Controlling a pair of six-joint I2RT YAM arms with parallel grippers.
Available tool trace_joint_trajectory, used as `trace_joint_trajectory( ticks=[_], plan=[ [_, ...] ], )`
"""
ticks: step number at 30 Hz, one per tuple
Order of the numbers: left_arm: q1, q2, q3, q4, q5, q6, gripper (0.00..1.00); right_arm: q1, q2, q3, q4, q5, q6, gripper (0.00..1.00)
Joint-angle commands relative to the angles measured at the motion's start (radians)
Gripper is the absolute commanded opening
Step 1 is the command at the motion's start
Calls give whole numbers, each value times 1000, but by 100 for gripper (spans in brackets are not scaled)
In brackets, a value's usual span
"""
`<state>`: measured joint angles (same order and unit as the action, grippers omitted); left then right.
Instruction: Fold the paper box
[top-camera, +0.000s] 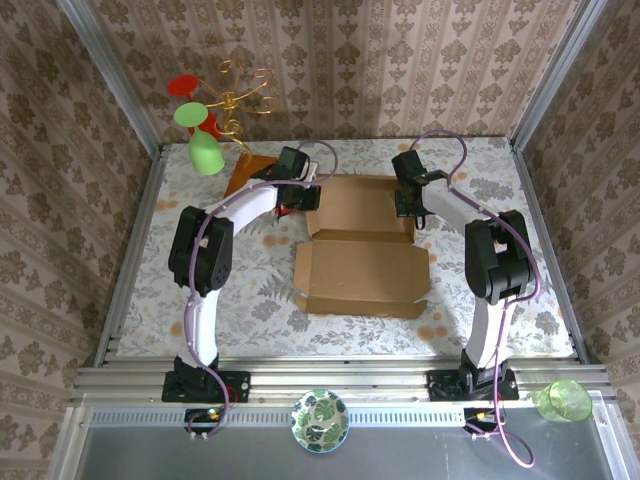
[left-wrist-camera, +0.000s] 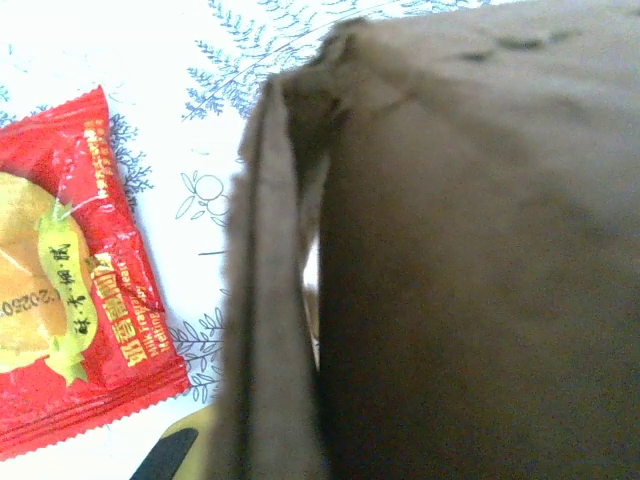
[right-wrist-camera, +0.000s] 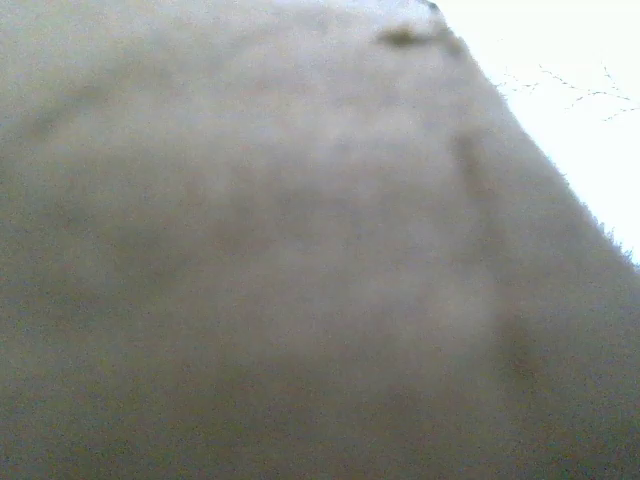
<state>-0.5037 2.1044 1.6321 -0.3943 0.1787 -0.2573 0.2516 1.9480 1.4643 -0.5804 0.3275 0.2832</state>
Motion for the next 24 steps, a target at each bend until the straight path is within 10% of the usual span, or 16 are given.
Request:
trace_joint_trajectory(
  ticks=[1,12,18,24],
  plan=[
    [-33,26,29,-29,-57,16,0,2,26,17,-44,-4,-21,0],
    [-154,123,180,-244,-511,10,0,3,19,12,-48,-11,-4,0],
    [-156,135,174,-206,-447,-1,0,4,16,11,-50,-19,2,0],
    [-143,58,118,-64,-243,1,34,2,11,4,-49,-17,1,0]
  ],
)
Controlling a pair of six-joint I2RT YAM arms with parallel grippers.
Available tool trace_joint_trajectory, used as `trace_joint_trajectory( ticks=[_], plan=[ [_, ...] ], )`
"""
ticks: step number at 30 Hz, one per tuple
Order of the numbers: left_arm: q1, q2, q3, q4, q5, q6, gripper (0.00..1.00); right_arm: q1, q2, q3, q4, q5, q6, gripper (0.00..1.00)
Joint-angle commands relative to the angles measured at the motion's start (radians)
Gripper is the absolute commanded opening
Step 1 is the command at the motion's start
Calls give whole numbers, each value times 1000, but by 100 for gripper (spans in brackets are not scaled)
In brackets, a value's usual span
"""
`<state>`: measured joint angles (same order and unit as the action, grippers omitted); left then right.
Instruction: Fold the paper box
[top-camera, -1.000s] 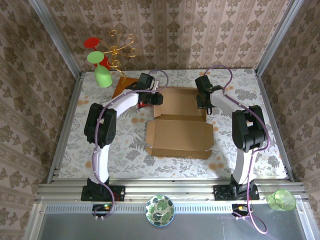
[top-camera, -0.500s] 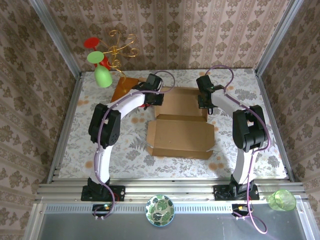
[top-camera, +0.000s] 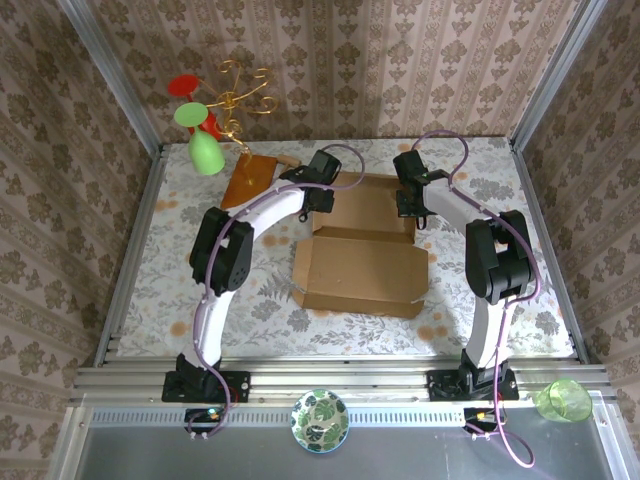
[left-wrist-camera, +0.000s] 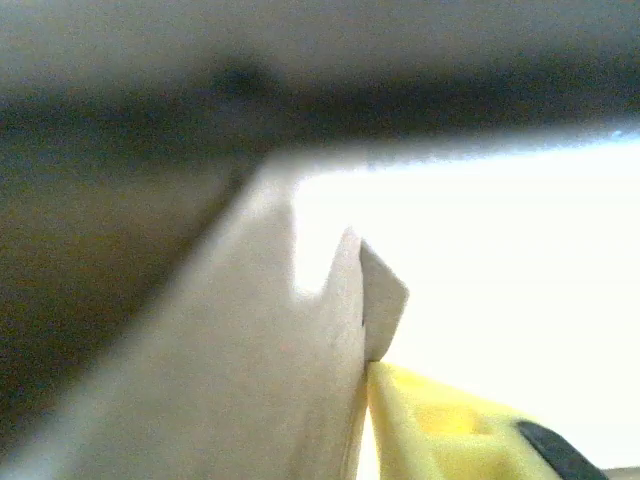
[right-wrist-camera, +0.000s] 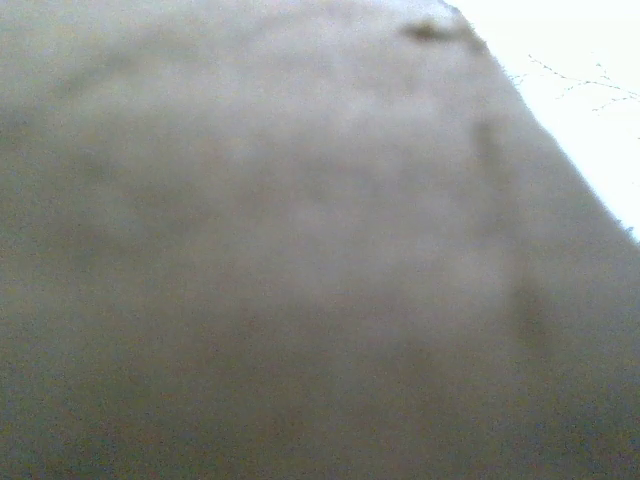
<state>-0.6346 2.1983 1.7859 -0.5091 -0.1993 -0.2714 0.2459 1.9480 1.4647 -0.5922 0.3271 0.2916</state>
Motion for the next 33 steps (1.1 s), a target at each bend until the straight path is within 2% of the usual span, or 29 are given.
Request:
trace_joint_trajectory(
  ticks=[1,3,10,20,21,24,33],
  plan=[
    [-10,-51,-49,70,153,15,35,8,11,4,-38,-18,-7,0],
    [-5,-79,-62,91,189,13,40,7,14,4,-39,-17,-6,0],
    [41,-139,-152,145,324,-20,44,3,16,9,-42,-18,-8,0],
    [85,-221,-299,366,525,-34,49,-1,22,13,-46,-21,-11,0],
    [90,-227,-305,390,559,-34,55,-2,23,15,-46,-22,-13,0],
    [97,-227,-303,411,620,-34,59,-2,23,14,-46,-23,-14,0],
    [104,-242,-328,423,669,-13,62,-4,27,16,-46,-27,-16,0]
  ],
)
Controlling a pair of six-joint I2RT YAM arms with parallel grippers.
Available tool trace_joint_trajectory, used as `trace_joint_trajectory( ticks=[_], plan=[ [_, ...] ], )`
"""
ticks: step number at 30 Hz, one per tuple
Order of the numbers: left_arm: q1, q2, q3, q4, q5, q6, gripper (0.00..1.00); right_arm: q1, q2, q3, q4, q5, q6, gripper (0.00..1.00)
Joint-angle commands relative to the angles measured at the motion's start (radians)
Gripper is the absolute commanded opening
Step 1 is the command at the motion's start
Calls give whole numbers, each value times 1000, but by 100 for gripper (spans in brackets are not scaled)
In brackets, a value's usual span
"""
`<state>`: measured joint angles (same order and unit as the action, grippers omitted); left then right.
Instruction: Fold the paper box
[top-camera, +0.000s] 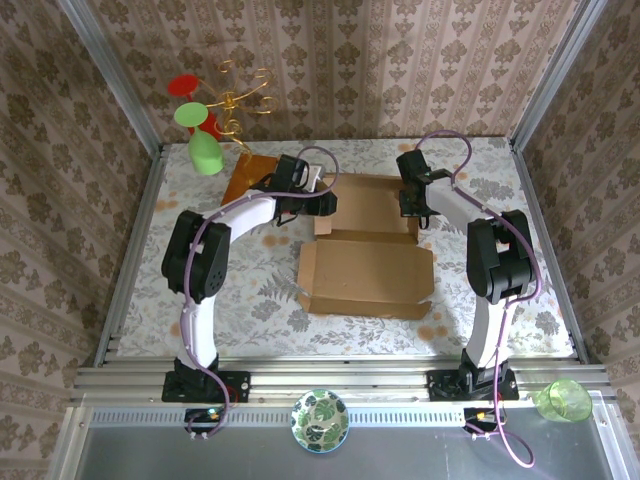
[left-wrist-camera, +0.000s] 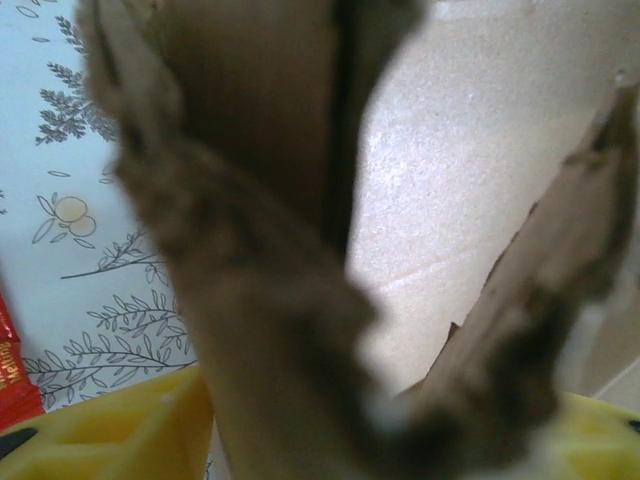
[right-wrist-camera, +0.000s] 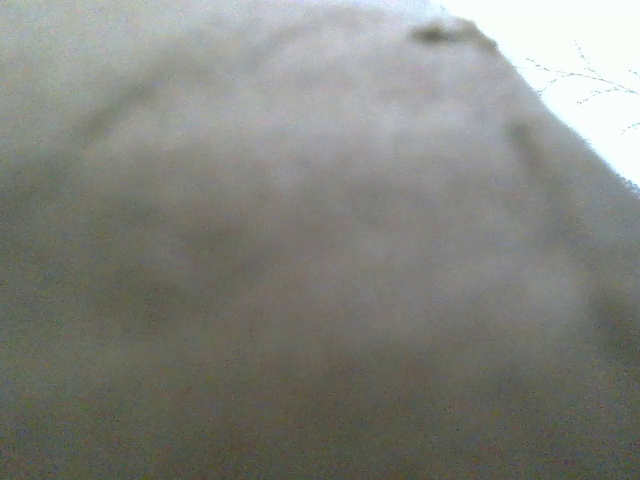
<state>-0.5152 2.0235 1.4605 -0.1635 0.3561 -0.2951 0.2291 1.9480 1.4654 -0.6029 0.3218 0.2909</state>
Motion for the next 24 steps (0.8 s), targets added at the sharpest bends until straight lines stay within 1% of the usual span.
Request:
trace_joint_trajectory(
  ticks=[1,8,11,13,16,21,24],
  plan=[
    [-16,-70,-3,75,117,15,62,10,28,16,-35,-21,-15,0],
    [-5,-107,-46,109,128,16,60,8,25,18,-38,-23,-18,0],
    [-2,-101,-40,71,116,34,54,9,22,15,-35,-24,-16,0],
    [-5,-85,-22,24,88,55,49,9,23,12,-34,-26,-15,0],
    [-20,-62,-2,-25,6,84,41,9,22,9,-34,-29,-10,0],
    [-50,-23,35,-88,-185,107,20,9,16,7,-33,-34,-4,0],
    [-72,-6,69,-127,-292,105,13,11,11,6,-34,-38,-1,0]
  ],
)
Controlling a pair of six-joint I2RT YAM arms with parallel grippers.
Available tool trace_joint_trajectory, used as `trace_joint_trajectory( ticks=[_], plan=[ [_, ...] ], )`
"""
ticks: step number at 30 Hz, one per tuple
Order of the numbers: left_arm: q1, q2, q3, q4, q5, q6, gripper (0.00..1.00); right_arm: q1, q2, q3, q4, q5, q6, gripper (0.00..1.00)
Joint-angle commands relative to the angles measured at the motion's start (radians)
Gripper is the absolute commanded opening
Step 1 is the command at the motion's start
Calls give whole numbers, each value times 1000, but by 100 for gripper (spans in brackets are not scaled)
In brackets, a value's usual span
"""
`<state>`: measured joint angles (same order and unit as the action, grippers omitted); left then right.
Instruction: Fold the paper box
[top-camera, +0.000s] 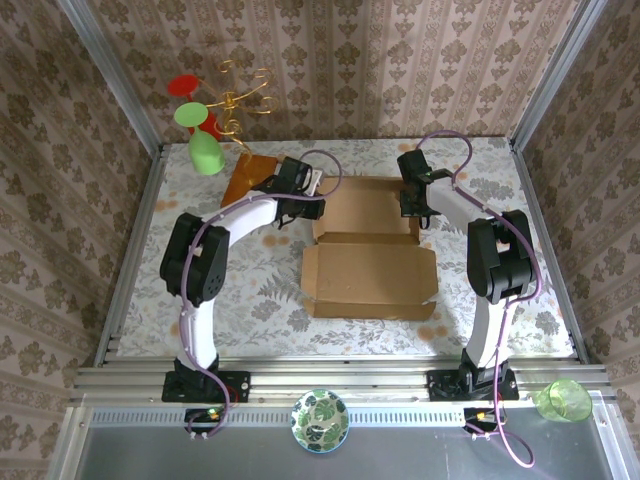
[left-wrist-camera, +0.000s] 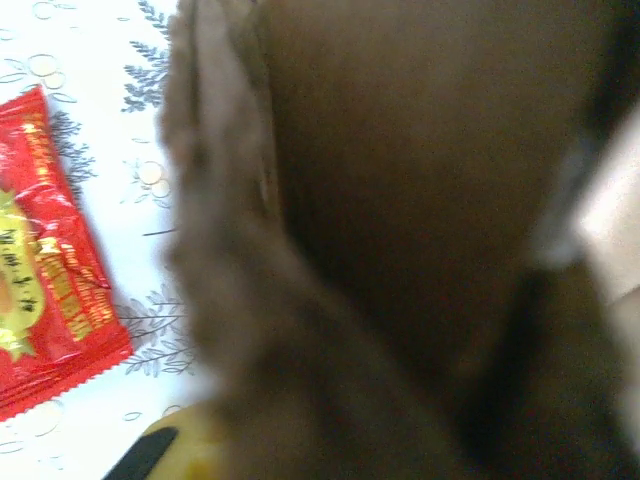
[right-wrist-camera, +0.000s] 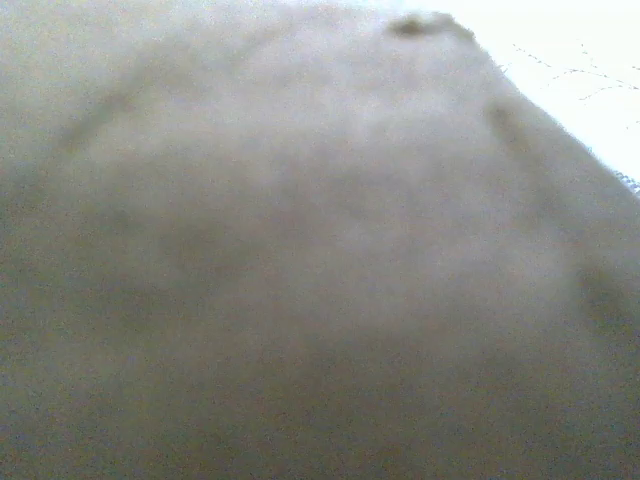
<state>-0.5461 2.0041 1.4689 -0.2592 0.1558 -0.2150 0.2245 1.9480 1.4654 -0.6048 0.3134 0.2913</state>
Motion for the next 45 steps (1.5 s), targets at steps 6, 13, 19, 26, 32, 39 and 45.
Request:
trace_joint_trajectory(
  ticks=[6,13,19,26,32,39,45],
  plan=[
    [-80,74,149,-156,-276,18,10,16,10,8,-33,-31,6,0],
    [-124,168,280,-311,-483,27,0,18,12,13,-46,-42,15,0],
    [-143,230,348,-342,-521,43,0,20,12,16,-63,-55,26,0],
    [-134,190,316,-259,-329,26,30,19,9,12,-69,-53,31,0],
    [-120,132,285,-218,-217,0,42,20,9,13,-74,-53,40,0],
    [-92,56,237,-199,-167,-46,48,21,11,18,-78,-56,44,0],
    [-68,21,225,-217,-142,-59,53,19,10,16,-82,-57,45,0]
  ],
)
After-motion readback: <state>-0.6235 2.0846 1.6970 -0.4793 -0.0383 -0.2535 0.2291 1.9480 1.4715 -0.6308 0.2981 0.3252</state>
